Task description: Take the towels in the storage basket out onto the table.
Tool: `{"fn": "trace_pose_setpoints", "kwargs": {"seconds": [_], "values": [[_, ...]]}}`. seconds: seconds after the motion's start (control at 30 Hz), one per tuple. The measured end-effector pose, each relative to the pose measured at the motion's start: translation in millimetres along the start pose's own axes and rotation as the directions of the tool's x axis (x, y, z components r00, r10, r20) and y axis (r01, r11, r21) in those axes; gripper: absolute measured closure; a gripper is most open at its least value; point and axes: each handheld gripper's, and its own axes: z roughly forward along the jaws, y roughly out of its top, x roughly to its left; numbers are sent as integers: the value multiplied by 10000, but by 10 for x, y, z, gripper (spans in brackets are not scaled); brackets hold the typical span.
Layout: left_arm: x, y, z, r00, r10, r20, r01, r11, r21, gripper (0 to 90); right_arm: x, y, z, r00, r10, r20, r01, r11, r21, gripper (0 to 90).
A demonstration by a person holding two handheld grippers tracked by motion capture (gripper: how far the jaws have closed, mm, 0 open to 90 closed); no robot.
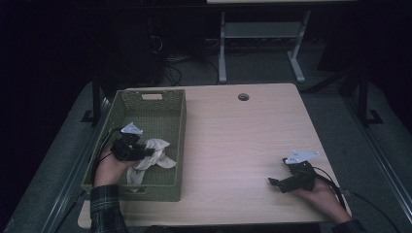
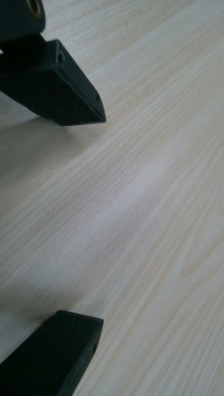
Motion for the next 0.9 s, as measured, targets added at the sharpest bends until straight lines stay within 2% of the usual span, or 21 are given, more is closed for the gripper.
{"fn": "trace_pose_setpoints", "kwargs": {"seconds": [0.03,0.1,0.33,0.47,0.53,0.73,0.77,0.9], "values": [[0,17,-30,10000,-95,2,95,9995,-299,730,0,0,0,10000,-1,1,1,10000,-1,29],[-4,36,-57,9997,-214,70,217,9982,-567,732,0,0,0,10000,-3,-1,3,10000,-1,29],[-28,100,-151,9989,-387,268,416,9922,-1177,734,0,0,0,10000,-6,0,6,10000,-2,29],[-32,148,-238,9968,-668,442,735,9821,-1736,740,0,0,0,10000,-6,0,6,10000,-1,29],[-61,193,-287,9975,-502,497,593,9770,-2049,740,0,0,0,10000,-5,0,5,10000,-1,29],[-128,299,-374,9991,-270,318,340,9690,-2449,743,0,0,0,10000,-3,1,3,10000,-1,29],[-159,344,-416,9995,-182,268,246,9648,-2617,743,0,0,0,10000,2,0,-2,10000,0,29],[-202,423,-470,9997,-32,221,92,9616,-2743,744,-1,0,0,10000,-12,4,12,10000,-3,29]]}}
